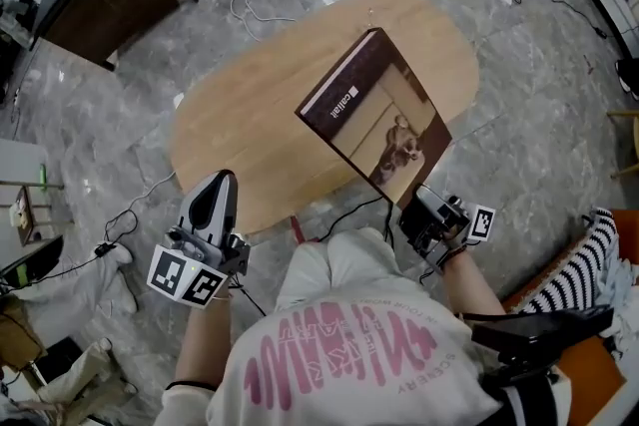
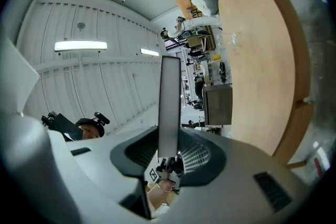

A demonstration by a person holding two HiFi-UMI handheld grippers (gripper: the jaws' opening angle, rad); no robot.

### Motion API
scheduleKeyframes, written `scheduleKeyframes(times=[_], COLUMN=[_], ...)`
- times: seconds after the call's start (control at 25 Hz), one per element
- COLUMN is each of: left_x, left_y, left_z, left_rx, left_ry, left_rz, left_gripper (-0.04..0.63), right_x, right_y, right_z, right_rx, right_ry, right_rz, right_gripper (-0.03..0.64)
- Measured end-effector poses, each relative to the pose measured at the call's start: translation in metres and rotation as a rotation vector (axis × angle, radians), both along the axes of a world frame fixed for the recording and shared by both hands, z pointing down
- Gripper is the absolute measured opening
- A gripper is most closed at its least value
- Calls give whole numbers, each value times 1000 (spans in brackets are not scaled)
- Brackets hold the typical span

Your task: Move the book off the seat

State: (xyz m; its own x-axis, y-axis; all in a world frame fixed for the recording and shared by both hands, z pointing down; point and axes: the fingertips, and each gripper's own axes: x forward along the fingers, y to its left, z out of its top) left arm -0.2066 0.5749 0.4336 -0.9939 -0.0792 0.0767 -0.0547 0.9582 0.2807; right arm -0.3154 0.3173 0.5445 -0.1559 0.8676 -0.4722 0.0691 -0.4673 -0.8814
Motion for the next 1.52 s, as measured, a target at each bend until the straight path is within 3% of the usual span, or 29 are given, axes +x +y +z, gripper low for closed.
scheduleKeyframes(times=[0.48,1.0,1.32,1.52], left_x=[-10,6,28,51], left_y=[-6,-6,2,7], left_z=[67,92,83,55], left_rx=[25,47,64,66], left_ry=[63,137,161,186], left_rz=[9,-26,-98,-163], left_gripper=[6,6,6,6], right_x=[3,-6,-10,-10], right_y=[-7,-4,-9,-11], right_z=[86,163,194,199], right_rx=[66,226,388,538], right_ry=[63,151,223,261], right_rz=[-3,21,71,82], right_gripper=[133,133,133,133])
